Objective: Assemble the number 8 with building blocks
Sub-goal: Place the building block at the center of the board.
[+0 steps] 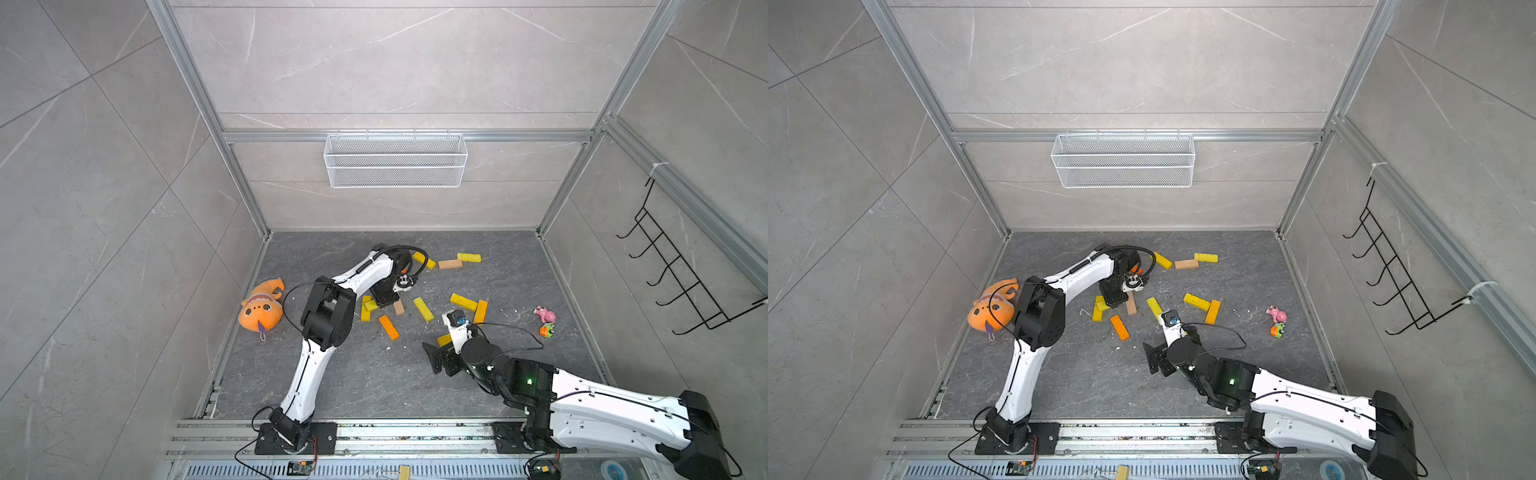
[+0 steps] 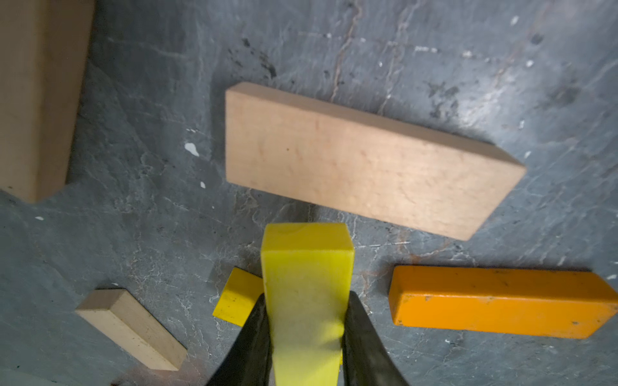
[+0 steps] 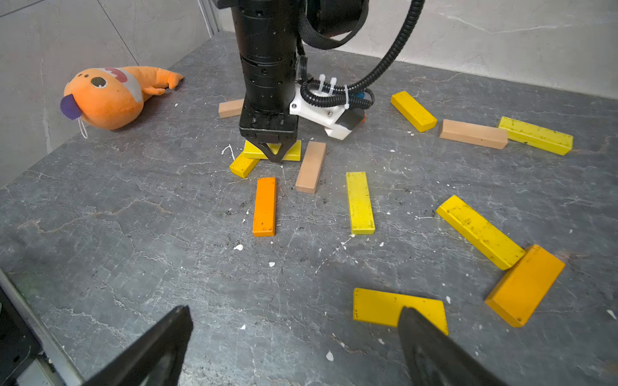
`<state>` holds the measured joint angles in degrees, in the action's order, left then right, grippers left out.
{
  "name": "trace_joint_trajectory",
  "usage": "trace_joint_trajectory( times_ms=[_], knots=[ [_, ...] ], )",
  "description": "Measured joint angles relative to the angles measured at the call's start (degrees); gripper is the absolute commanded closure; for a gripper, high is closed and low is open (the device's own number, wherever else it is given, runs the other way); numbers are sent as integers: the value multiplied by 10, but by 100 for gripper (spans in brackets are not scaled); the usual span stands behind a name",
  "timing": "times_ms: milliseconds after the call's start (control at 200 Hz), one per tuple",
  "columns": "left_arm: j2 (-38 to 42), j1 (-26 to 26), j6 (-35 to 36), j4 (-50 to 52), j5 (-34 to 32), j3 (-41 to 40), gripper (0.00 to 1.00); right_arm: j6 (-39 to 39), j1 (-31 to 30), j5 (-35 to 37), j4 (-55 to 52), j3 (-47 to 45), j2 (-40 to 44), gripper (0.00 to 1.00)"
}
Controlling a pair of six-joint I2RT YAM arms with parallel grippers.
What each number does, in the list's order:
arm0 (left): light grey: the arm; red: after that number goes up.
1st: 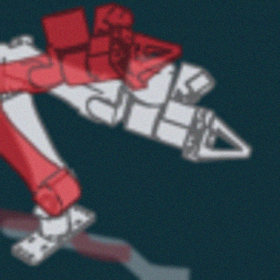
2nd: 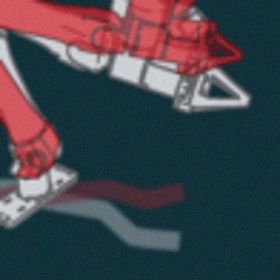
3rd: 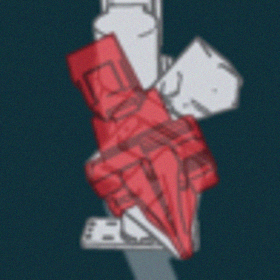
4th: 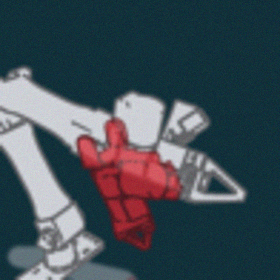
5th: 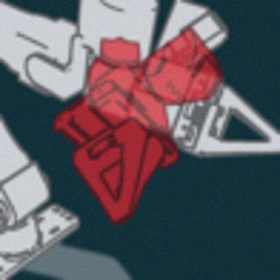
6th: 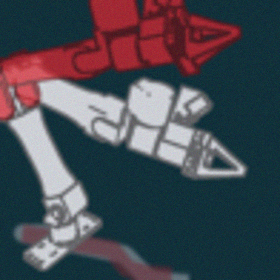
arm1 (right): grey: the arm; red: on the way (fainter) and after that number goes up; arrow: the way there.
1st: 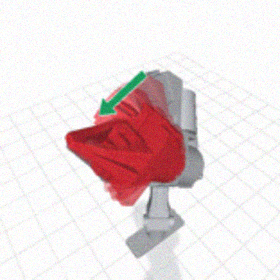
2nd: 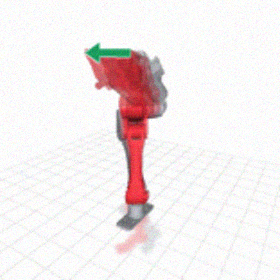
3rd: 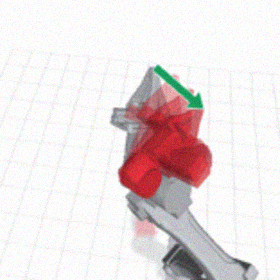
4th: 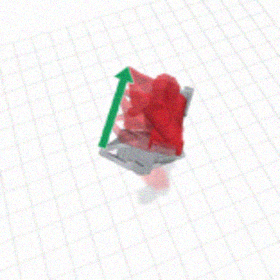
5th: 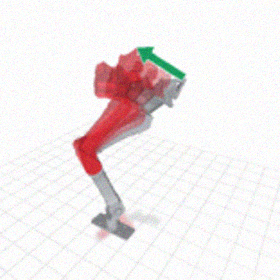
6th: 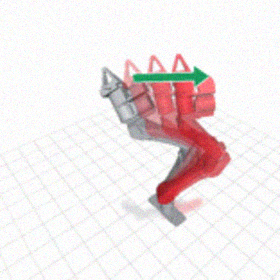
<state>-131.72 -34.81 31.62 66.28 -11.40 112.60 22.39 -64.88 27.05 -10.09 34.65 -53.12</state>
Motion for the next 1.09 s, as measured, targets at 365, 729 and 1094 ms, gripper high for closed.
trace_joint_trajectory(
  times_ms=[365,729,1094],
  knots=[
    [-32,-7,-1,10,0,41,84,1,0,3,0,-3,0,1],
    [-31,-7,-1,9,-5,40,85,1,0,4,0,-4,1,1],
    [-4,-2,-1,10,-10,7,85,1,0,4,0,-4,-1,1]
  ],
)
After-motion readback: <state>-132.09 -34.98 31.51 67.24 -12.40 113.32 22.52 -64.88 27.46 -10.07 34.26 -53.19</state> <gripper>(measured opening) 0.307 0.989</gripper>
